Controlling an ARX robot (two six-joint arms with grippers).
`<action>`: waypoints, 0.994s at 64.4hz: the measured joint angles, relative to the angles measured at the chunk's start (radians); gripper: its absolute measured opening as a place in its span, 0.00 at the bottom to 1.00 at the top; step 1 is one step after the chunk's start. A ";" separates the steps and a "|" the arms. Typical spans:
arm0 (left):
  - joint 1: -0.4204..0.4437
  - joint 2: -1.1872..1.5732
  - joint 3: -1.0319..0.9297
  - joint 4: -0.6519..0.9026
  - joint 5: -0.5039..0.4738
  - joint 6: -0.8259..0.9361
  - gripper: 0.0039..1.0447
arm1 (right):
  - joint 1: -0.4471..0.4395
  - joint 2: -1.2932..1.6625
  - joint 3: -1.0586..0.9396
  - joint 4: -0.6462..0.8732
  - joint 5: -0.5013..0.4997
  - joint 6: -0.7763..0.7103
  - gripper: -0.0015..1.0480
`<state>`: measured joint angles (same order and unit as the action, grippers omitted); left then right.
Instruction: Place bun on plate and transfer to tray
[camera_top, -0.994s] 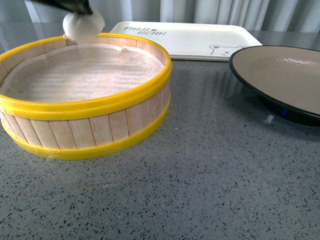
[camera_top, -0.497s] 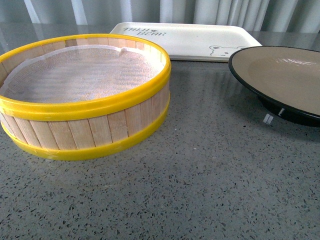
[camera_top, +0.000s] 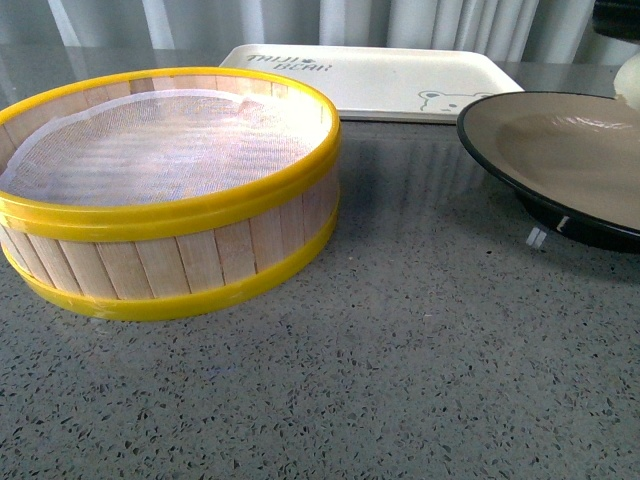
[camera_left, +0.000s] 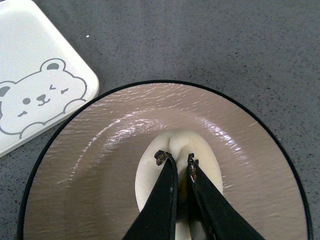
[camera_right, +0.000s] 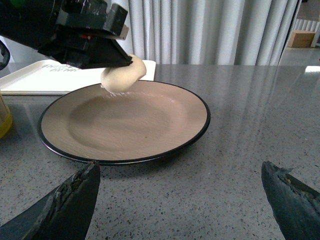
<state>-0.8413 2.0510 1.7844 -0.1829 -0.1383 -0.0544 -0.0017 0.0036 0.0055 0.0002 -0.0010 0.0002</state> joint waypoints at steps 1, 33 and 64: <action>-0.001 0.002 0.000 0.000 -0.004 0.001 0.03 | 0.000 0.000 0.000 0.000 0.000 0.000 0.92; -0.030 0.043 -0.014 -0.008 -0.042 0.060 0.03 | 0.000 0.000 0.000 0.000 0.000 0.000 0.92; -0.040 0.048 -0.028 -0.007 -0.100 0.102 0.16 | 0.000 0.000 0.000 0.000 0.000 0.000 0.92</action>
<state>-0.8810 2.0995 1.7565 -0.1898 -0.2382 0.0479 -0.0017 0.0036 0.0055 0.0002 -0.0010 0.0002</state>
